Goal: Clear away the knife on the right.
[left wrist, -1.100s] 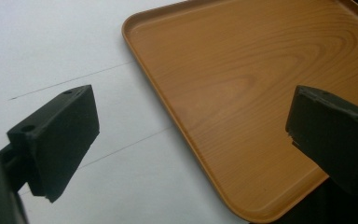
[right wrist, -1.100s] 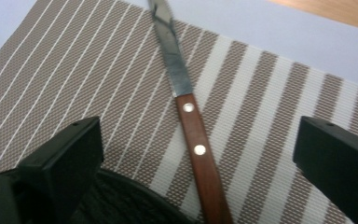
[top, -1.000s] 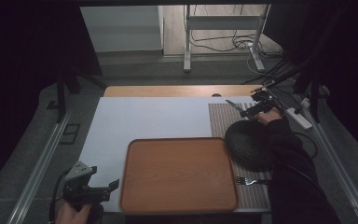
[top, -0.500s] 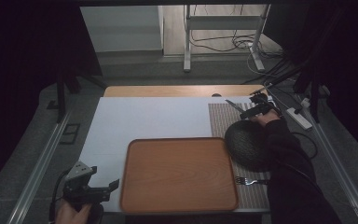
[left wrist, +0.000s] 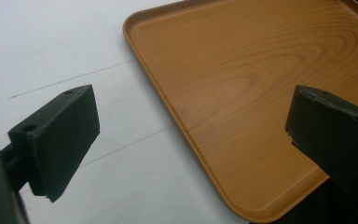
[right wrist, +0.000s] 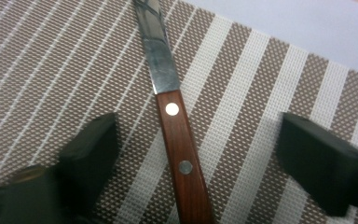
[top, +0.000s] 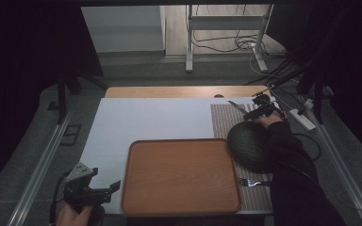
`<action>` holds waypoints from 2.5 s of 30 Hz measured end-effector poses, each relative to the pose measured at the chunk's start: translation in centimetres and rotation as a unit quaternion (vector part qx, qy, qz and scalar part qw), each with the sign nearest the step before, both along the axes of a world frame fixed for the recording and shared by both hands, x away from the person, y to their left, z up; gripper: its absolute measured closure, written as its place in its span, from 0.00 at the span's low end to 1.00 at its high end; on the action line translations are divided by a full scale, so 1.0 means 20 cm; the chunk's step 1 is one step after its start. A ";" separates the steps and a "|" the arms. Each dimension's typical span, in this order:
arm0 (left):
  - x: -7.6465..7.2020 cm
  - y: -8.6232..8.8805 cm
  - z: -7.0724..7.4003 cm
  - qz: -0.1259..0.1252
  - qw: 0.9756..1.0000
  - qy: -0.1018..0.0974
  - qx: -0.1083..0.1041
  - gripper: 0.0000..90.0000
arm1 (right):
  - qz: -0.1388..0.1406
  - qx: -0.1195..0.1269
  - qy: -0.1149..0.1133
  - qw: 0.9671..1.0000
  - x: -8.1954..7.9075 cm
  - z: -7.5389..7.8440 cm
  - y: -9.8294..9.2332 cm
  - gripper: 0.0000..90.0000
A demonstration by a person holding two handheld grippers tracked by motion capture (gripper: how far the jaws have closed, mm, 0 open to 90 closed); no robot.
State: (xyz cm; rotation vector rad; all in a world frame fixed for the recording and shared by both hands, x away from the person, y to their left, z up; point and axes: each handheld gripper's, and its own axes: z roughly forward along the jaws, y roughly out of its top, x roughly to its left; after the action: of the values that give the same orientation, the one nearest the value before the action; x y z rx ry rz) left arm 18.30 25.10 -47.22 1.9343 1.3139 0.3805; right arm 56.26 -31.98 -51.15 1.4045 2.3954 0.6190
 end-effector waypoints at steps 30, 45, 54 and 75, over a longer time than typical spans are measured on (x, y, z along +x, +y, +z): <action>0.00 0.00 0.00 0.000 1.000 0.001 -0.002 0.05 | 0.046 -0.005 -0.020 0.999 -0.01 0.08 -0.12 0.86; 0.00 0.00 0.00 0.001 1.000 0.002 -0.004 0.05 | 0.033 0.040 -0.036 0.998 -0.10 0.19 -0.11 0.86; 0.00 0.00 0.00 0.000 1.000 0.002 -0.004 0.05 | 0.051 0.054 -0.039 0.996 -0.20 0.21 -0.01 0.86; 0.01 0.00 0.00 -0.002 1.000 0.005 -0.005 0.05 | 0.103 0.067 -0.043 0.991 -0.50 0.23 0.17 0.86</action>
State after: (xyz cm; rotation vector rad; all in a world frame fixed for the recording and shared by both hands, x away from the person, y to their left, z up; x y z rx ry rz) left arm 18.45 25.16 -47.24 1.9314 1.3161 0.3622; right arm 46.27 -28.49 -46.46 1.1598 2.4884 0.8885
